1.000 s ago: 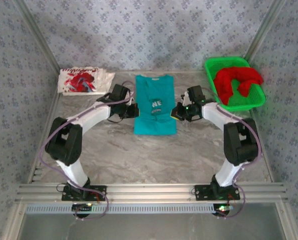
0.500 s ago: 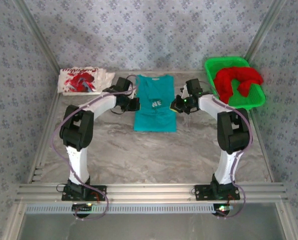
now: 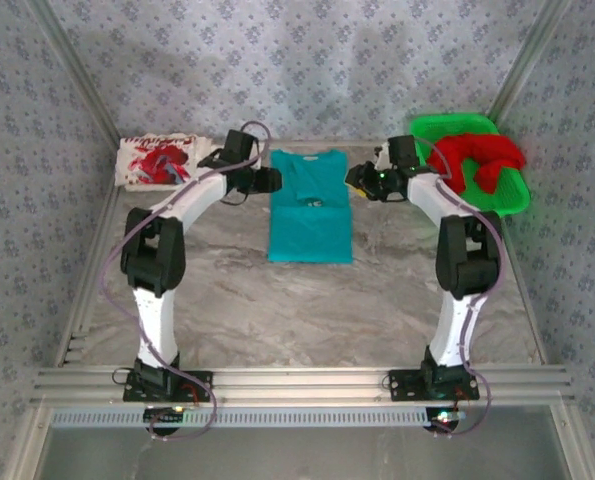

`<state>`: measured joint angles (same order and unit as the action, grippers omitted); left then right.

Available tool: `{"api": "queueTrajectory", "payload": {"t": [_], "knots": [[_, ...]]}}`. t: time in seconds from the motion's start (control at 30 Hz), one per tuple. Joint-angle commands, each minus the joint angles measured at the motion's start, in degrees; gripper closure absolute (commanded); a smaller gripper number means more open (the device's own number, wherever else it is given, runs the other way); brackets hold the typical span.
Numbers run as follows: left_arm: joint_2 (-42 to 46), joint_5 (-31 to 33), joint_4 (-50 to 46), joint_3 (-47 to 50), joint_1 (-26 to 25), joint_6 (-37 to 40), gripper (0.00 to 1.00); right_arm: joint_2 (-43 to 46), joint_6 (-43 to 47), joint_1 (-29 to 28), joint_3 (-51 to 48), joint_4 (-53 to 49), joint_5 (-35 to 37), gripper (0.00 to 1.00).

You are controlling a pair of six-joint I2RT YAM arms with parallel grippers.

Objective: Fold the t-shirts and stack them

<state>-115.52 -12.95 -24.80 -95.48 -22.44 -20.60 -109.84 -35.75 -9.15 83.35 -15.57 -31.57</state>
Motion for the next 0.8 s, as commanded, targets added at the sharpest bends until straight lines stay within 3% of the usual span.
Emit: {"api": "queueTrajectory", "payload": {"t": [0.0,0.13,0.23,0.33,0.53,0.77], "knots": [[9.12,2.21,4.81,11.17,-4.12,-1.30,0.56,9.09,1.10,-2.72,-11.50,5.94,-2.93,0.75],[13.45,-0.29,14.38,24.79,-5.85,-4.24,0.74,14.09,1.36,-7.63,-24.41,11.78,-1.45,1.00],[11.48,-2.61,17.49,26.54,-5.95,-6.05,0.91,12.07,0.81,-9.95,-26.10,13.48,-0.79,1.00],[7.99,-3.54,20.82,26.21,-6.20,-7.67,1.00,7.83,-1.60,-10.54,-24.57,16.26,-1.06,1.00],[4.79,-1.28,23.65,30.81,-6.62,-11.01,1.00,-0.28,-3.37,-12.15,-22.22,19.31,0.34,1.00],[7.28,1.91,26.72,41.04,-6.96,-13.93,1.00,-0.11,-4.53,-12.65,-27.85,20.56,4.38,1.00]]}}
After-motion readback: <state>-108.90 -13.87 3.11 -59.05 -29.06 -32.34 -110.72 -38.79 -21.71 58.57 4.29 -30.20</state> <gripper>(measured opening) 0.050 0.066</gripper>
